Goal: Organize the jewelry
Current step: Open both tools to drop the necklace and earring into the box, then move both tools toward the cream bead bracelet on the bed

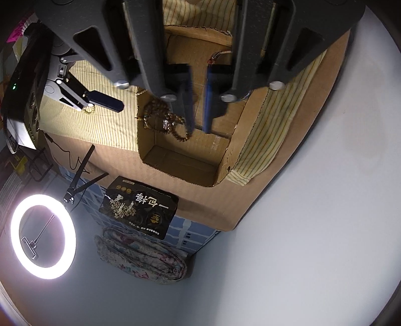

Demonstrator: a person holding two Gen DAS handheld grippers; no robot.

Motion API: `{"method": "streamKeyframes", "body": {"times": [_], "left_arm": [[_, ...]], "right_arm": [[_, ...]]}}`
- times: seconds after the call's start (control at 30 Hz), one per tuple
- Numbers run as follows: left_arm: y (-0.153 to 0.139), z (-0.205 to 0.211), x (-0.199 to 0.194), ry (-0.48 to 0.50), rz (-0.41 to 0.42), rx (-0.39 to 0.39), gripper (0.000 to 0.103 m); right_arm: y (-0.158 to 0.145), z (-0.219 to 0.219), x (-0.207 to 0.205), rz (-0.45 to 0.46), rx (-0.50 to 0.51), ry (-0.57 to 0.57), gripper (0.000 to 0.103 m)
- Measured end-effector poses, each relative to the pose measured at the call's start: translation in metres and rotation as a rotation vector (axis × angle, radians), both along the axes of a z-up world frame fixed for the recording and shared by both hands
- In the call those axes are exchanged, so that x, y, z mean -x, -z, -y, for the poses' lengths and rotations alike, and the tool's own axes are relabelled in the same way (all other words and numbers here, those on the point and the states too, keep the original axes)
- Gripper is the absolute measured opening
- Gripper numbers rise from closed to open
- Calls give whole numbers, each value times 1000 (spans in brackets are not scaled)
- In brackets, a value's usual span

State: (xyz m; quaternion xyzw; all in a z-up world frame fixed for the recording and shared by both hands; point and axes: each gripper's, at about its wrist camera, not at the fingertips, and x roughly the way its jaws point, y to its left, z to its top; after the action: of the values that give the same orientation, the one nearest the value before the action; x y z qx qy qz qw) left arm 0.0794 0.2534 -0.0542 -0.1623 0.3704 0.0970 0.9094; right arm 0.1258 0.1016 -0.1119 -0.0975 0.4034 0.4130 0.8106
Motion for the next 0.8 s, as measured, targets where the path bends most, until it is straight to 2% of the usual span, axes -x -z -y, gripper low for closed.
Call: {"method": "streamKeyframes", "body": {"times": [0.07,0.17,0.2,0.27,0.5,0.8], "left_arm": [[1,0,1,2,2,4,41],[1,3,0,-1,-3,-6,45],[1,4,0,-2,-4,-8,51],[1,6,0,-2,0,-9,58],[-2,20,-4,3,1,-29,68],[-5,51,-14,67,-3,-68,69]], "right_arm": [[0,3,-1,0,5,8,68],[-1,9,-2,3,14,24,69],[-2,11,-3,4,15,30,69],[-3,17,-5,4,12,44,70],[-7,44,-10,12,24,91,76],[-12,102,-27,13,35,186,77]]}}
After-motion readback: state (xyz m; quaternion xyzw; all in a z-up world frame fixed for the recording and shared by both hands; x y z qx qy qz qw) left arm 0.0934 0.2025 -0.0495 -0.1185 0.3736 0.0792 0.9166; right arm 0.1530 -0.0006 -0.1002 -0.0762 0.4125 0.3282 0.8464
